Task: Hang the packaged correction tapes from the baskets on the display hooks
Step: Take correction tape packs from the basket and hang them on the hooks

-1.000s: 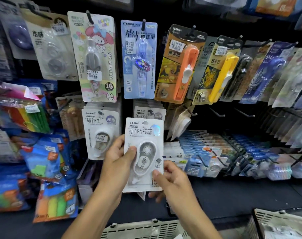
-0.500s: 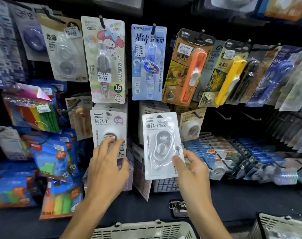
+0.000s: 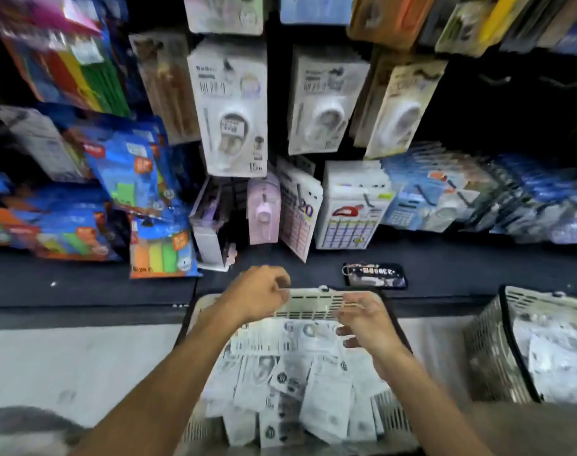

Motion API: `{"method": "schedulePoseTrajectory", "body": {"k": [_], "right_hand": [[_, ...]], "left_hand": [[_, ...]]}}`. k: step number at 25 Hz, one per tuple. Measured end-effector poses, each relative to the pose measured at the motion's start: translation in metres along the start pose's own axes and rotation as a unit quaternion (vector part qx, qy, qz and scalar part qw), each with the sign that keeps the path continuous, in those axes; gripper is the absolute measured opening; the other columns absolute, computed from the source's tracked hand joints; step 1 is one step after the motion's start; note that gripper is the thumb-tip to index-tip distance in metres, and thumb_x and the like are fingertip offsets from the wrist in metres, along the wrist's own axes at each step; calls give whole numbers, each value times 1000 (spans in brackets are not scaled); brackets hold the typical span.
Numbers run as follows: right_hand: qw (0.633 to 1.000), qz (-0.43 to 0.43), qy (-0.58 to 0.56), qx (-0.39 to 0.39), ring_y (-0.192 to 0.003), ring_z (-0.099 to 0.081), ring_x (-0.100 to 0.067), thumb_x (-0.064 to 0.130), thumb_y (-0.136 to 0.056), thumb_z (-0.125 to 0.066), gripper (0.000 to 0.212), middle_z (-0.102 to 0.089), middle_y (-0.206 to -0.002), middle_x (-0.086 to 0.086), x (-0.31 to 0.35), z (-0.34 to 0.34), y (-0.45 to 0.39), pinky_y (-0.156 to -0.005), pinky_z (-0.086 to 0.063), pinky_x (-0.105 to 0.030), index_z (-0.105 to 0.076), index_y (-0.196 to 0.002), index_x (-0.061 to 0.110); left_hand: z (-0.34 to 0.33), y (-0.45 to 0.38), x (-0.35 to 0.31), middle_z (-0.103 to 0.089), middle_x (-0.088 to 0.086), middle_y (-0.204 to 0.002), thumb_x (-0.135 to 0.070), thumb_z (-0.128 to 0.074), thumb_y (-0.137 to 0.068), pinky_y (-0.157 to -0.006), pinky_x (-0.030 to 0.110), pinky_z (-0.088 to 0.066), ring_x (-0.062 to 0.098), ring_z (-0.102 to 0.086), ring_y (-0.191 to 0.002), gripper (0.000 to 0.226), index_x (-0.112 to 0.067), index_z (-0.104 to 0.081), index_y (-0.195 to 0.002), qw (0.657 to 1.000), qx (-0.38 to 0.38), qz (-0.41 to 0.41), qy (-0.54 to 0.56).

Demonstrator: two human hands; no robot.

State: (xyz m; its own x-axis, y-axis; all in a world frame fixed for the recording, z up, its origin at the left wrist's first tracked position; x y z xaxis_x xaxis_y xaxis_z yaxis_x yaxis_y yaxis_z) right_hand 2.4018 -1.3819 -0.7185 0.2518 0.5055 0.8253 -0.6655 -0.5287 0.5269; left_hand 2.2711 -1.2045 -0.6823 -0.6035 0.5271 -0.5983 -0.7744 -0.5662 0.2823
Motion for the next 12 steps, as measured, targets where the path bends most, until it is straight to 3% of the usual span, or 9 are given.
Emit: {"method": "schedulePoseTrajectory", "body": {"k": [2,3,6,8,10,11,12], "right_hand": [[982,-35,184,22,-81,-66,-29,4,-94,-64,33,-71,-105,-15,-79,-8,-6,-71,-53,-36,-58,-126,5],[953,-25,300,47,-92,-67,-28,9,-94,-64,33,-72,-112,-13,-110,-13,-9,-82,-53,-34,-60,-127,8],[812,76,564,127,-125,-54,-27,21,-92,-60,53,-55,-143,-8,-167,-31,-12,-102,-45,-35,-45,-143,20],[735,111,641,189,-149,-24,-34,33,-90,-64,80,-18,-166,-10,-183,-44,-16,-116,-29,-52,-20,-156,23],[699,72,679,214,-153,-3,-42,41,-89,-67,99,7,-168,-13,-185,-50,-19,-117,-23,-61,-1,-160,21],[692,53,688,214,-152,-10,-44,42,-89,-68,97,0,-167,-16,-177,-51,-21,-114,-30,-59,-5,-159,17],[698,51,684,206,-146,-28,-42,40,-89,-67,86,-20,-162,-19,-166,-54,-24,-108,-40,-53,-19,-155,13]], "left_hand": [[-67,16,47,-71,1,-108,-26,-65,-93,-91,33,-52,24,-67,-103,20,-24,-71,-113,993,101,63,-26],[-97,26,71,-70,2,-118,-26,-64,-94,-93,34,-51,24,-66,-108,21,-24,-70,-114,987,127,94,-35],[-148,45,123,-69,1,-123,-22,-63,-95,-84,32,-49,21,-65,-106,13,-26,-68,-106,976,134,153,-73],[-158,42,137,-71,0,-118,-19,-64,-94,-87,32,-53,19,-66,-101,10,-26,-69,-101,977,122,168,-55],[-166,34,140,-73,0,-111,-19,-64,-95,-85,30,-53,18,-67,-98,8,-25,-70,-98,979,135,155,-12],[-169,29,139,-74,-1,-106,-19,-64,-96,-82,28,-51,17,-67,-96,7,-24,-70,-95,978,148,145,11],[-172,24,135,-73,-3,-98,-20,-65,-96,-79,28,-51,17,-67,-92,9,-24,-69,-90,977,160,137,33]]}}
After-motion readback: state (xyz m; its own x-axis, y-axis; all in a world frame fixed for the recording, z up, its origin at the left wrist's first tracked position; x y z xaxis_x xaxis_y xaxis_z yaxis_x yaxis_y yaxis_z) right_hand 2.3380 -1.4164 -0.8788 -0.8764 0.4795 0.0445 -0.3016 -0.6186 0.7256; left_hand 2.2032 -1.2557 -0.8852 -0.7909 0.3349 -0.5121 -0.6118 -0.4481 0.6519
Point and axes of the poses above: each hand's wrist, its own y-axis away from the middle knuckle, its own z-axis out of the back of the hand, x = y × z, the point moved 3 cm from there along -y, towards the middle knuckle
